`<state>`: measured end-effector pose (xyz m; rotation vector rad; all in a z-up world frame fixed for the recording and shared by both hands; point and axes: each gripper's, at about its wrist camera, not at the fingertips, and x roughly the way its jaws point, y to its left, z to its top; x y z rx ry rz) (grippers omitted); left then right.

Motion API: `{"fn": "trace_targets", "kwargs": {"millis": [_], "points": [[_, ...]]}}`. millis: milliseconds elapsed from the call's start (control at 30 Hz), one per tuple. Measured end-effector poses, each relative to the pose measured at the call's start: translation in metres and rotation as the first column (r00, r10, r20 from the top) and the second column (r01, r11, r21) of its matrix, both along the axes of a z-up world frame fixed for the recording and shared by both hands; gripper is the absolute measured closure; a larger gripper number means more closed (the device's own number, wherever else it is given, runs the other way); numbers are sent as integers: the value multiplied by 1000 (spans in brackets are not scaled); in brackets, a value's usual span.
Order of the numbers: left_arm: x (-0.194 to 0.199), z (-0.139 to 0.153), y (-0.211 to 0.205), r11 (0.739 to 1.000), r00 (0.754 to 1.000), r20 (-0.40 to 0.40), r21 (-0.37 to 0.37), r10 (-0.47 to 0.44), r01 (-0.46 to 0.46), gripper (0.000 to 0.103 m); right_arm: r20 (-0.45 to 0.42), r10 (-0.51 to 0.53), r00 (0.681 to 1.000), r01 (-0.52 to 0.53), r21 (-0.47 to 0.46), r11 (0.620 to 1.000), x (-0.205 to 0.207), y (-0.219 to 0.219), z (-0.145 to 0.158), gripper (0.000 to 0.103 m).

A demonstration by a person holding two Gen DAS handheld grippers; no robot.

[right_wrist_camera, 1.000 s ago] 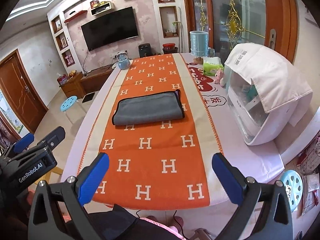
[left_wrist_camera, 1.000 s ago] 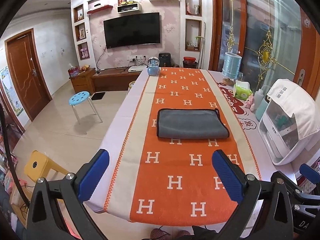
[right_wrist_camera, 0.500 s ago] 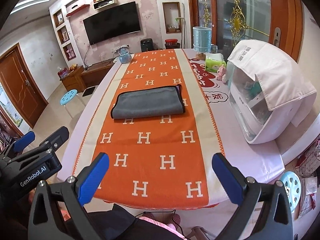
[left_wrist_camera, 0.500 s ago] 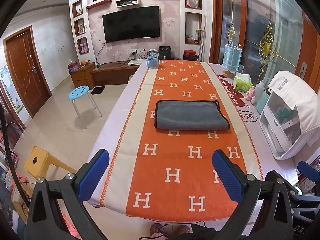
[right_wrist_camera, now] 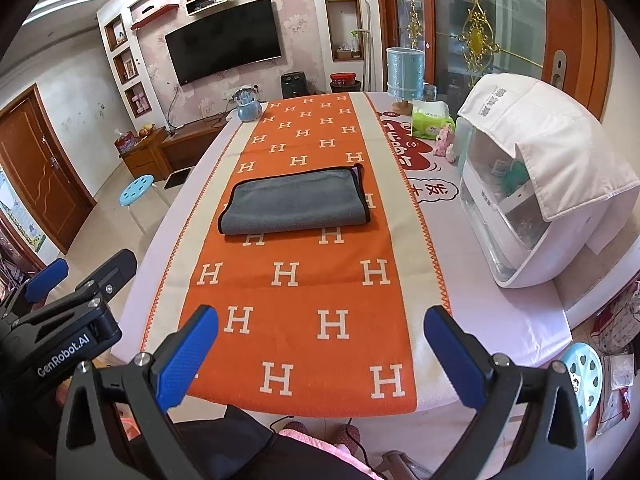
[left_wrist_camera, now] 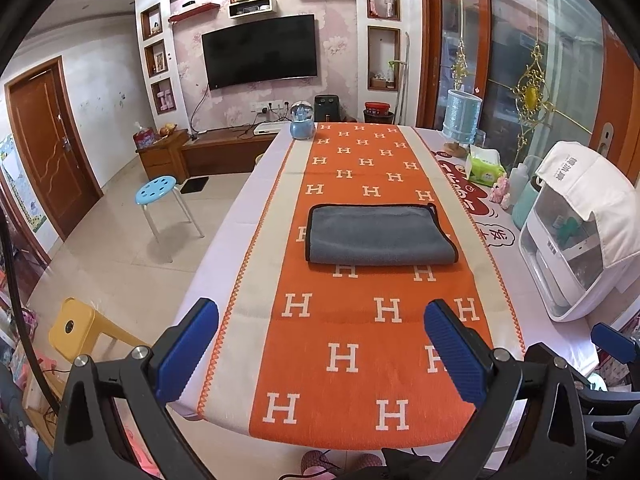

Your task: Fold towel

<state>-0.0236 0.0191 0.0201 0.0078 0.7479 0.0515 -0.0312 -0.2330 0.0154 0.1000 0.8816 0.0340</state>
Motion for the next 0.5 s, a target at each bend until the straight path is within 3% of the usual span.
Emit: {"fn": "trace_targets", "kwargs": {"millis": [500], "points": [[10, -3, -2, 1000, 1000, -2, 12, -21, 21, 1, -29, -24, 999, 24, 11, 1000, 9, -2, -9, 0]]}}
